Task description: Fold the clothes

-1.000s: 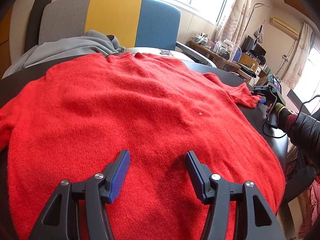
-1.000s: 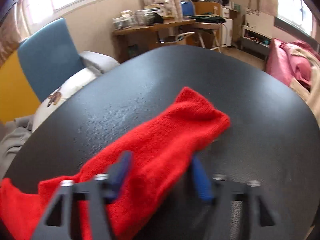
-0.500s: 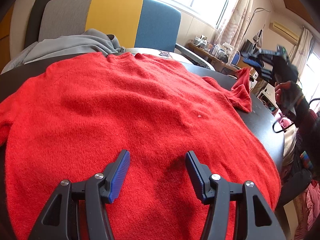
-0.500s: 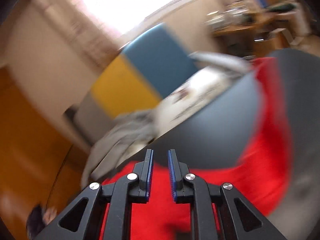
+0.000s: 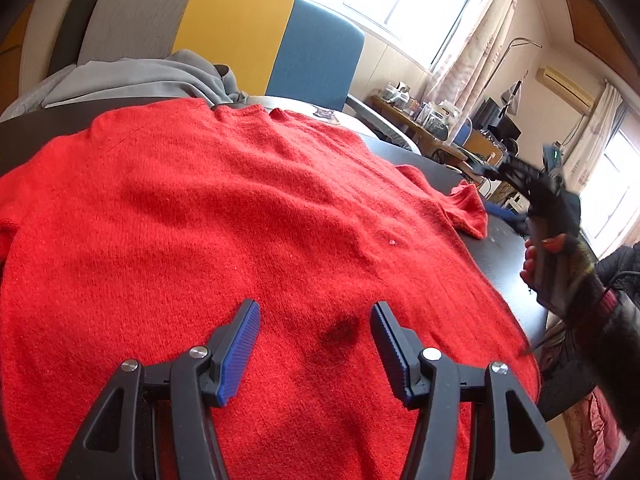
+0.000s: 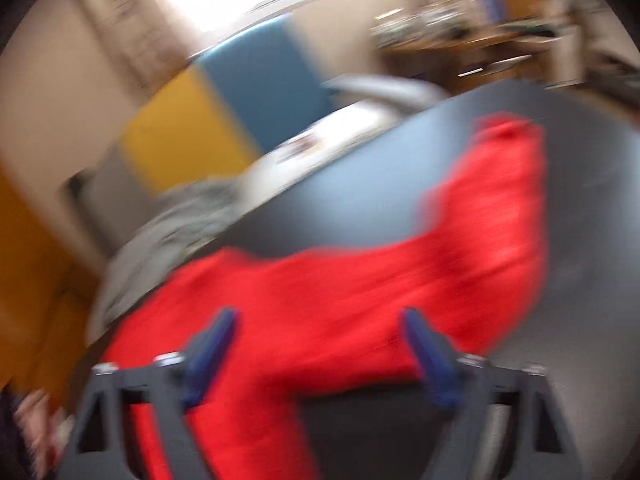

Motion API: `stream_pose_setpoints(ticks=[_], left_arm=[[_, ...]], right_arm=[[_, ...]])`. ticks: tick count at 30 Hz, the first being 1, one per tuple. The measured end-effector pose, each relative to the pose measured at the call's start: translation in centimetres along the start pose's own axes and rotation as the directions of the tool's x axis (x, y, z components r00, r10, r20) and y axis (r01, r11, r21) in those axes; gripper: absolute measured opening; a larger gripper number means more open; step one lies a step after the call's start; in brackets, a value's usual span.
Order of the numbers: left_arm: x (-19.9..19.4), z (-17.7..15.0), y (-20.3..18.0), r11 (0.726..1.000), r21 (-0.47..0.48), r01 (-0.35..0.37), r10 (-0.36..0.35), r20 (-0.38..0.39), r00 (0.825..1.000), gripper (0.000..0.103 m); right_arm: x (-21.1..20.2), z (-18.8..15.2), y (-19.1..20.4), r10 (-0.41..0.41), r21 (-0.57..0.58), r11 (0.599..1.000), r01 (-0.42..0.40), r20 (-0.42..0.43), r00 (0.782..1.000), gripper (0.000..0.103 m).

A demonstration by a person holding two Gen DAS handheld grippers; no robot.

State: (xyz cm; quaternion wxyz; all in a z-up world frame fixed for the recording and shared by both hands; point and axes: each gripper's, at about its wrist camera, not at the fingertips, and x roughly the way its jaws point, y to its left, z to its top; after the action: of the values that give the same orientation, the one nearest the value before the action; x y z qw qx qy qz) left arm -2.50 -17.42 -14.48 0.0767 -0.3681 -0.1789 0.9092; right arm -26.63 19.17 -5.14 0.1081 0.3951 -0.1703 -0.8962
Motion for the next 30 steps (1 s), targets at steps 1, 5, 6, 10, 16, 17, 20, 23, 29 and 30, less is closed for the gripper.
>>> stream_pose_setpoints(ticks=[1, 5, 6, 10, 16, 17, 20, 23, 29, 30], left_arm=[[0.0, 0.0, 0.0, 1.000, 0.001, -0.001, 0.001, 0.000, 1.000, 0.058], [0.2, 0.0, -0.2, 1.000, 0.005, -0.010, 0.010, -0.003, 1.000, 0.058], [0.2, 0.0, -0.2, 1.000, 0.007, -0.013, 0.013, -0.004, 1.000, 0.058], [0.3, 0.1, -0.4, 1.000, 0.014, -0.023, 0.023, -0.007, 1.000, 0.058], [0.5, 0.6, -0.8, 0.999, 0.019, -0.050, 0.050, -0.012, 0.999, 0.058], [0.5, 0.8, -1.0, 0.998, 0.020, -0.060, 0.060, -0.012, 0.998, 0.058], [0.6, 1.6, -1.6, 0.996, 0.024, -0.091, 0.092, -0.011, 0.996, 0.058], [0.7, 2.3, -2.2, 0.992, 0.029, -0.123, 0.123, -0.011, 0.992, 0.058], [1.2, 3.0, -1.2, 0.989, -0.046, -0.137, 0.136, -0.038, 0.990, 0.058], [1.3, 3.1, -1.0, 0.989, -0.061, -0.138, 0.135, -0.044, 0.990, 0.058]], right_arm=[[0.3, 1.1, -1.9, -0.053, 0.016, 0.998, 0.053, 0.004, 0.999, 0.101], [3.0, 5.2, -7.9, -0.215, 0.091, 0.972, 0.214, -0.008, 0.977, 0.101], [3.9, 5.9, -8.6, -0.237, 0.091, 0.967, 0.237, -0.010, 0.971, 0.101], [7.5, 8.5, -9.6, -0.328, 0.017, 0.944, 0.329, -0.023, 0.944, 0.101], [10.4, 10.0, -8.3, -0.361, -0.181, 0.920, 0.346, -0.056, 0.931, 0.074], [10.0, 10.1, -8.2, -0.334, -0.189, 0.929, 0.319, -0.053, 0.941, 0.047], [8.6, 10.7, -8.9, -0.213, -0.073, 0.976, 0.207, -0.084, 0.974, 0.014], [5.8, 11.2, -8.6, -0.065, 0.030, 0.997, 0.065, -0.031, 0.997, 0.014], [0.7, 9.1, -0.9, 0.182, -0.040, 0.983, -0.181, 0.012, 0.983, 0.014], [-0.1, 8.1, 1.0, 0.207, -0.076, 0.976, -0.205, 0.014, 0.978, 0.014]])
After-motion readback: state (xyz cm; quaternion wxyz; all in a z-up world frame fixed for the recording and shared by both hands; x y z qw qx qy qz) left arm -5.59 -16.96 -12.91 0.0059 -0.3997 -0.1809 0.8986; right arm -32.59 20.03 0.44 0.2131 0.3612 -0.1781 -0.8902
